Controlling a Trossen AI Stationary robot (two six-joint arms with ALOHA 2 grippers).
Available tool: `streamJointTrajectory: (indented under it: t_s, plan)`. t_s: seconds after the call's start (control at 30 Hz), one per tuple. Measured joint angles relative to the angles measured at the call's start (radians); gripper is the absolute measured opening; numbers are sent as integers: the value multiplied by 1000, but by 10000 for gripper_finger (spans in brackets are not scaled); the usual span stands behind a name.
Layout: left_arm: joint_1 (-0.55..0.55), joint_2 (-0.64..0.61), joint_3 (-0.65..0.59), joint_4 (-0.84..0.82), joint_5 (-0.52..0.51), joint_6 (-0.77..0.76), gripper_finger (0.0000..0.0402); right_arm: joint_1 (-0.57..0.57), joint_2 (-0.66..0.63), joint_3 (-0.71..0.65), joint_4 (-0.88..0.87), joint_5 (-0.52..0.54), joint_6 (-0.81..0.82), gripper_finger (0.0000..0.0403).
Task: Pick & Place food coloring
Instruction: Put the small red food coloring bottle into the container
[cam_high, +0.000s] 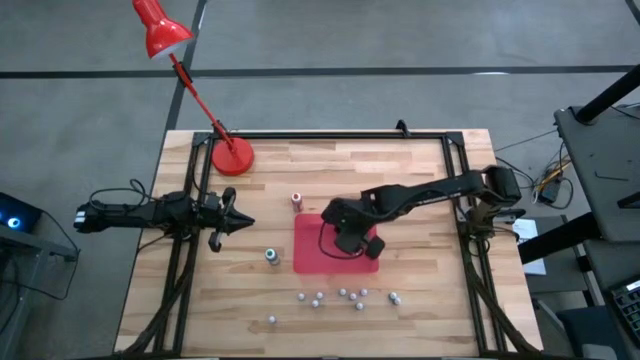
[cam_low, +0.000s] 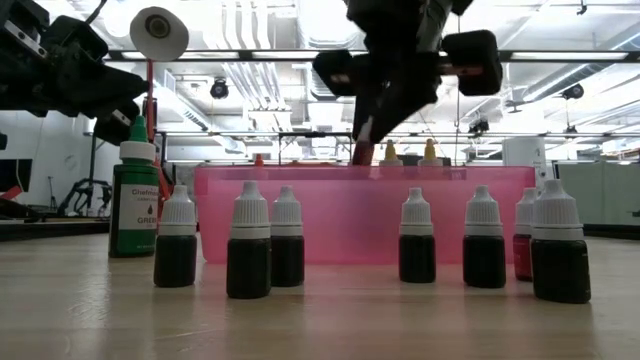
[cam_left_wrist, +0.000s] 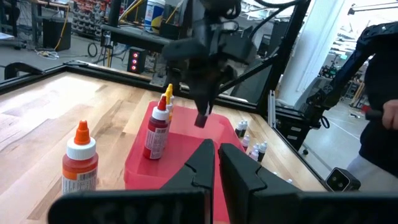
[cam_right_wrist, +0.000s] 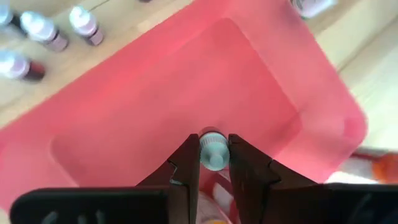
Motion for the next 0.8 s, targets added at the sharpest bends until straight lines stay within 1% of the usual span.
streamJointTrajectory:
  t_s: [0.13,0.27,0.67,0.8]
  plan:
    - [0,0,0,0,0,0,0,7,0,29,-4,-1,-124,61]
    - [0,0,0,0,0,0,0,17,3,33,-4,-2,-194,61]
    - [0,0,0,0,0,0,0,26,7,-5,3,-2,-207,61]
    - [0,0,0,0,0,0,0,26,45,-7,1,-2,-207,60]
